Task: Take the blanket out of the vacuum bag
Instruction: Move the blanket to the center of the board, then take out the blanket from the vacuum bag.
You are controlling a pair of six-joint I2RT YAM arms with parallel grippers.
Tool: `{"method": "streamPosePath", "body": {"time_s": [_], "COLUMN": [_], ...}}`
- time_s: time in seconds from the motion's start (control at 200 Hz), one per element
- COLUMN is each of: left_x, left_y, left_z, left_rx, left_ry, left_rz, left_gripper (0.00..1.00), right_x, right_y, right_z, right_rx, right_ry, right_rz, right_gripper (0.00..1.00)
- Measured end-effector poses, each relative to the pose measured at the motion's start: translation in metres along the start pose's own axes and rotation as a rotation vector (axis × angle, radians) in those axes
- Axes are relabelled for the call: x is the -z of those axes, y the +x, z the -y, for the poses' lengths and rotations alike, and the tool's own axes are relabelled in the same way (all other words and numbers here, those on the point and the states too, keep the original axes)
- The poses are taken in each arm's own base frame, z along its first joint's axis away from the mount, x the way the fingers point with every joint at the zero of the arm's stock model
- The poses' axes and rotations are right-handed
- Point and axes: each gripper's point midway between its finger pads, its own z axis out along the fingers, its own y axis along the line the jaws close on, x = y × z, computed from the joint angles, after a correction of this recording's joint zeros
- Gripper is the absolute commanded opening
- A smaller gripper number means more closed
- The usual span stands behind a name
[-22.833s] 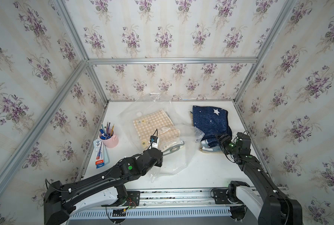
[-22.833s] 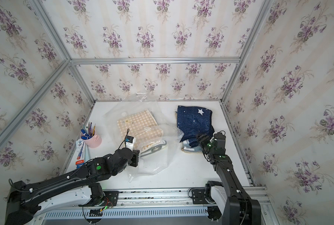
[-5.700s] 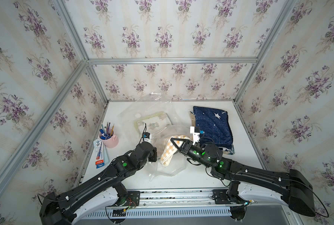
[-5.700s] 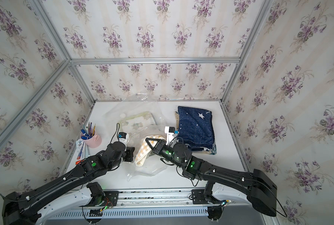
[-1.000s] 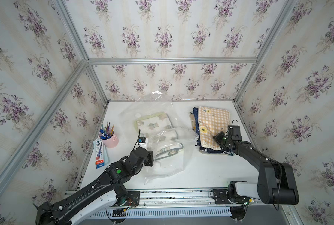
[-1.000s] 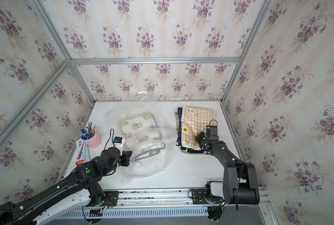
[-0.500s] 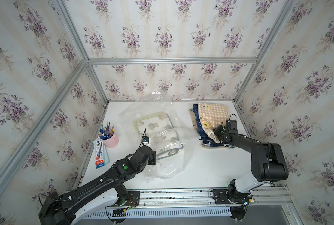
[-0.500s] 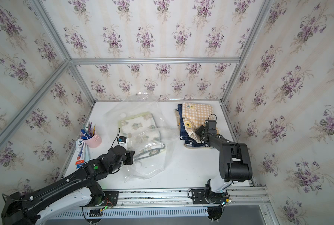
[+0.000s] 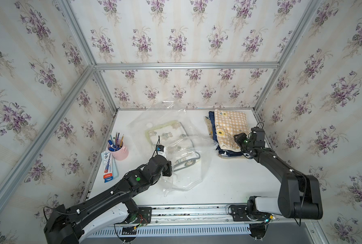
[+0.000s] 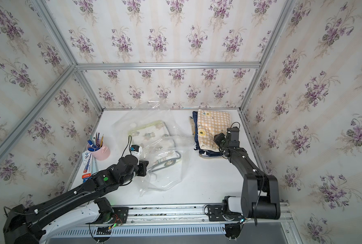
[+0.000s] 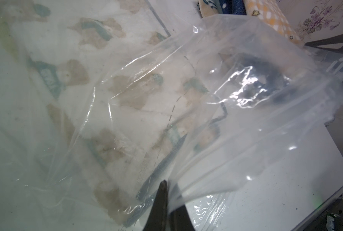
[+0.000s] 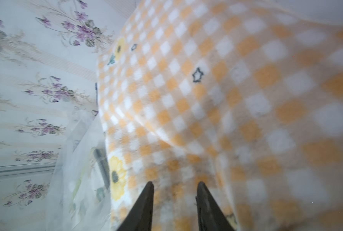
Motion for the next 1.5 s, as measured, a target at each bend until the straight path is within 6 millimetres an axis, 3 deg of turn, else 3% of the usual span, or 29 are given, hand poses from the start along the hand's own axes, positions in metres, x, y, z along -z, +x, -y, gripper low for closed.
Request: {"method": "streamPosePath", "body": {"time_s": [0.14,0.345,0.48,0.639,0.849,1.009,1.109,1.299,1.499], "left_x": [-0.002,0.0,0.005,0.01,0.01,0.012,0.014,0.013,0.011], "left_y": [-0.004,-0.011,-0.014,-0.014,-0.011,-0.011,-0.013,-0.012,-0.011], "left_z": [0.005,0.012,0.014,0.013,0.012,0.012,0.013,0.014,0.013], "left_rx": [-0.011,-0.014,-0.011,-0.01,-0.014,-0.013,-0.011,-0.012,-0.014], "left_ry": [0.006,0.023,0.036,0.039,0.034,0.04,0.045,0.046,0.041], "left_rz": [-0.003,0.003,0.012,0.011,-0.006,-0.003,0.002,-0.003,-0.01], "left_gripper": [0.07,0.07,0.07,0.08,0.08,0.08,0.08,0.08,0.08], "right_x": [0.011,0.004,0.003,0.002,0.003,0.035,0.062,0.106,0.128], "right_y": [0.011,0.059,0.083,0.105,0.101,0.085,0.092,0.145,0.212], "right_z": [-0.021,-0.051,-0.048,-0.022,-0.03,-0.062,-0.074,-0.095,-0.104], "right_rx": [-0.008,0.039,0.043,0.041,0.064,0.099,0.101,0.107,0.122], "right_ry": [-0.093,-0.223,-0.233,-0.186,-0.196,-0.303,-0.385,-0.544,-0.615], "right_rz": [-0.032,-0.184,-0.248,-0.296,-0.305,-0.246,-0.222,-0.294,-0.424], "right_gripper": [0.29,0.22,0.21,0.22,0.22,0.22,0.23,0.21,0.2]}}
